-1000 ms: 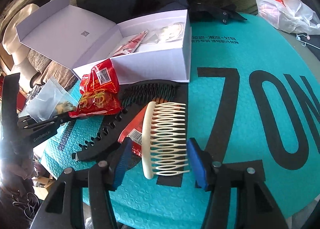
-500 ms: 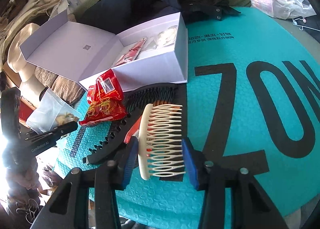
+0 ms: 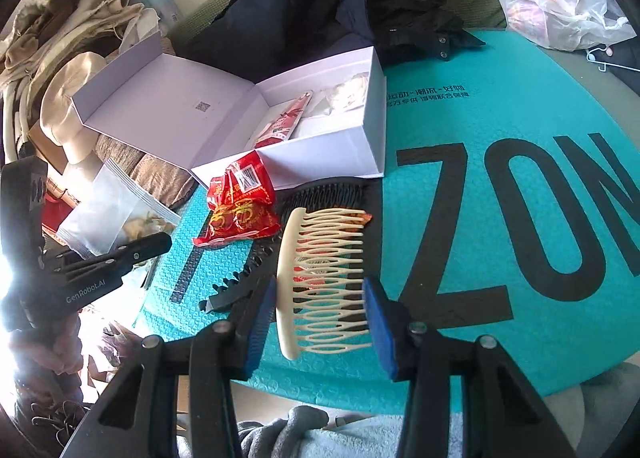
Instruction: Organize objects
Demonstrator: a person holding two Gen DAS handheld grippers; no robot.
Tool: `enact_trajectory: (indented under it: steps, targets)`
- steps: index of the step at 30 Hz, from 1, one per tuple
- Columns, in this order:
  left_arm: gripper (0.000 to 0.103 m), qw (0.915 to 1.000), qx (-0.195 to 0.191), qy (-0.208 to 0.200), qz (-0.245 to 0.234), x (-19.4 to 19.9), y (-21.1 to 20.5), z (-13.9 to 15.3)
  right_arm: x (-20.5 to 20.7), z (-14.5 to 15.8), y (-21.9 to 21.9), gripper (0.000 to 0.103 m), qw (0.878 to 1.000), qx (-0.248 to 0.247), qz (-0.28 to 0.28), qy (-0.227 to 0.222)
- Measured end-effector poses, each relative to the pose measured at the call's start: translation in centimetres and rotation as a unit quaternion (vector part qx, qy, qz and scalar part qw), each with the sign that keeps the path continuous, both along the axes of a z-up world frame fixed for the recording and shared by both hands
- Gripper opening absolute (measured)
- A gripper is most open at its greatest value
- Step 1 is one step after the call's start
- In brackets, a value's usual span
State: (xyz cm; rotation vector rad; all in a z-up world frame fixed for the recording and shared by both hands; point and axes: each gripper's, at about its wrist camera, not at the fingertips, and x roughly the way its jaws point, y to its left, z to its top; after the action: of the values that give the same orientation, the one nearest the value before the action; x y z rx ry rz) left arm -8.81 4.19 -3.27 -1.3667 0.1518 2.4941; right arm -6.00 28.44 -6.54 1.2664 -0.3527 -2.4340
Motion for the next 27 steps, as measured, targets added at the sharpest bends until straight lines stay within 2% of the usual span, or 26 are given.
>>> enact_trajectory:
  steps: [11, 20, 27]
  targets:
    - [0.012, 0.9990, 0.016, -0.007, -0.042, 0.7, 4.5, 2.1, 0.9, 3.8, 0.2, 0.045, 0.999, 0.018, 0.017, 0.026]
    - [0.012, 0.9974, 0.014, 0.013, -0.070, -0.7, 6.9, 5.1, 0.1, 6.6, 0.4, 0.045, 0.998, 0.039, 0.018, 0.048]
    - [0.012, 0.9962, 0.016, 0.021, -0.082, -2.2, 8.1, 6.8, -0.7, 8.1, 0.5, 0.045, 0.997, 0.032, 0.023, 0.061]
